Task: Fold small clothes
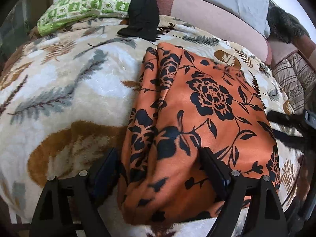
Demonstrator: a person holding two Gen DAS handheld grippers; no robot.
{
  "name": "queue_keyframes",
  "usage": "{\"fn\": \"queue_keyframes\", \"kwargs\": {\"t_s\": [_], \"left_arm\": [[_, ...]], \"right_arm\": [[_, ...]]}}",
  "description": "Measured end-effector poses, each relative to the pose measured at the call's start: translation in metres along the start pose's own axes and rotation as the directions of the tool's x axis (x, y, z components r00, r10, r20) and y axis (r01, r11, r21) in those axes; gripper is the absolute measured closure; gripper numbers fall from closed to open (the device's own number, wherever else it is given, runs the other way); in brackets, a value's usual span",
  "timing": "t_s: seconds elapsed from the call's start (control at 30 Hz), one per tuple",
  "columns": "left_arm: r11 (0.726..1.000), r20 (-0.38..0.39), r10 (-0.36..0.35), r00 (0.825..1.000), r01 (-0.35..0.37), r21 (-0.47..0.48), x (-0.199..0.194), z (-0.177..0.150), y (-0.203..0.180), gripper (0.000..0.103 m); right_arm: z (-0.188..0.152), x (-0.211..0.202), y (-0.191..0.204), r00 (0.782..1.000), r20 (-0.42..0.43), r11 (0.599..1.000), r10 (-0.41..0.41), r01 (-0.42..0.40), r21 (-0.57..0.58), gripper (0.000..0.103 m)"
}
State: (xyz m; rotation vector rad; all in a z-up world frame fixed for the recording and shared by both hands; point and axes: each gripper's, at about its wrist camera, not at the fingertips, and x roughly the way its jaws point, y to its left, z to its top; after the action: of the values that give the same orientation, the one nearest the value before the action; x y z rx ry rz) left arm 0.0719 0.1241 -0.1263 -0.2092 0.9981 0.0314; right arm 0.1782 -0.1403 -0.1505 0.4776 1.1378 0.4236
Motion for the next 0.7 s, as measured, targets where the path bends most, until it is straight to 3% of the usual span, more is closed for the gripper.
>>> {"fn": "queue_keyframes", "kwargs": {"t_s": [0.1, 0.2, 0.37, 0.47, 0.7], "left_arm": [[0.999, 0.027, 0.036, 0.999, -0.037, 0.023, -0.014, -0.003, -0.003, 0.016], [0.999, 0.040, 0.041, 0.998, -0.042, 0.016, -0.025, -0.006, -0.002, 0.016], [0.998, 0.042, 0.067, 0.997, -0.067, 0.003, -0.033, -0.010, 0.003, 0.016], [0.998, 0.045, 0.070, 0.997, -0.070, 0.001, -0.039, -0.010, 0.005, 0.016], [0.997, 0.030, 0.078, 0.997, -0.077, -0.014, -0.035, -0.010, 0.011, 0.016]], "right_arm": [[-0.018, -0.023, 0.008, 0.998, 0.057, 0.999, -0.028, 0.030, -0.018, 0.023], [-0.040, -0.045, 0.028, 0.996, 0.087, 0.998, 0.031, -0.025, -0.066, 0.023], [-0.069, -0.046, 0.056, 0.991, 0.027, 0.981, 0.130, -0.125, -0.146, 0.023], [-0.078, -0.019, 0.052, 0.997, -0.043, 0.985, 0.066, -0.072, -0.159, 0.023], [-0.073, -0.037, 0.066, 0.989, 0.001, 0.976, 0.147, -0.145, -0.165, 0.020]]}}
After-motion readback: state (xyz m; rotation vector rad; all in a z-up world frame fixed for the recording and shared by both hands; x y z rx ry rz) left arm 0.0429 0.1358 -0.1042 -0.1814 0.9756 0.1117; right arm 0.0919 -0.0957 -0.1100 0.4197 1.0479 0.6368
